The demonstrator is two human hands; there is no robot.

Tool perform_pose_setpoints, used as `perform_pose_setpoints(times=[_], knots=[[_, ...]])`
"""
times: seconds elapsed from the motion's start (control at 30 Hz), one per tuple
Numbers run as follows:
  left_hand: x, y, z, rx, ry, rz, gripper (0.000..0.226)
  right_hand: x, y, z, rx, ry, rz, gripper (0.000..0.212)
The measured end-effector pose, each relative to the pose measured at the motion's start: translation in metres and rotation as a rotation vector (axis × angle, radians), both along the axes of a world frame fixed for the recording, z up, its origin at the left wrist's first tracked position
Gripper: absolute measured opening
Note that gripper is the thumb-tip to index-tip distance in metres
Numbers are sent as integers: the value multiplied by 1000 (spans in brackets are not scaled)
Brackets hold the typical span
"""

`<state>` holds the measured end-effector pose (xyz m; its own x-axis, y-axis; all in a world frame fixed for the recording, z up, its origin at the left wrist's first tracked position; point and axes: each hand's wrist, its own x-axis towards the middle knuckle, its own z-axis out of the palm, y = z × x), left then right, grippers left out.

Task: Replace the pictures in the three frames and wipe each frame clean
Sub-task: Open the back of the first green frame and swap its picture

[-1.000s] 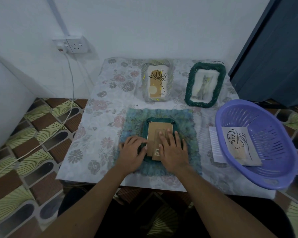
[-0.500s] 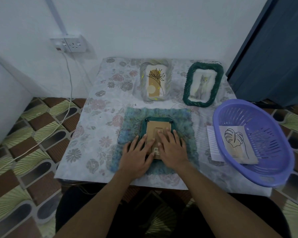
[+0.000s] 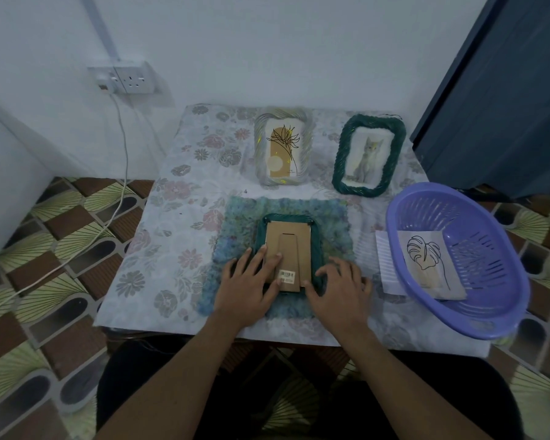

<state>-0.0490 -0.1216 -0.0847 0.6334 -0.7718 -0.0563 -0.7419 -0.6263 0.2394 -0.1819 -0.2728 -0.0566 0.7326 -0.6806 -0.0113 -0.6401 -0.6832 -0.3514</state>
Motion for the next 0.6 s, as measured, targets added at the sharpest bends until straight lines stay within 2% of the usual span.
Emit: perform_pose_setpoints(times=[0.17,0.33,0.6], knots=[[0,1,-3,-15,-6,3,57,-5,3,3,-25,-2,-22,20],[0,0,-4,-10,-17,5,55,-6,6,6,1,15,-84,26],[1,0,-3,-16,10,11,55,-1,3,-1,202,-45,-108,14]])
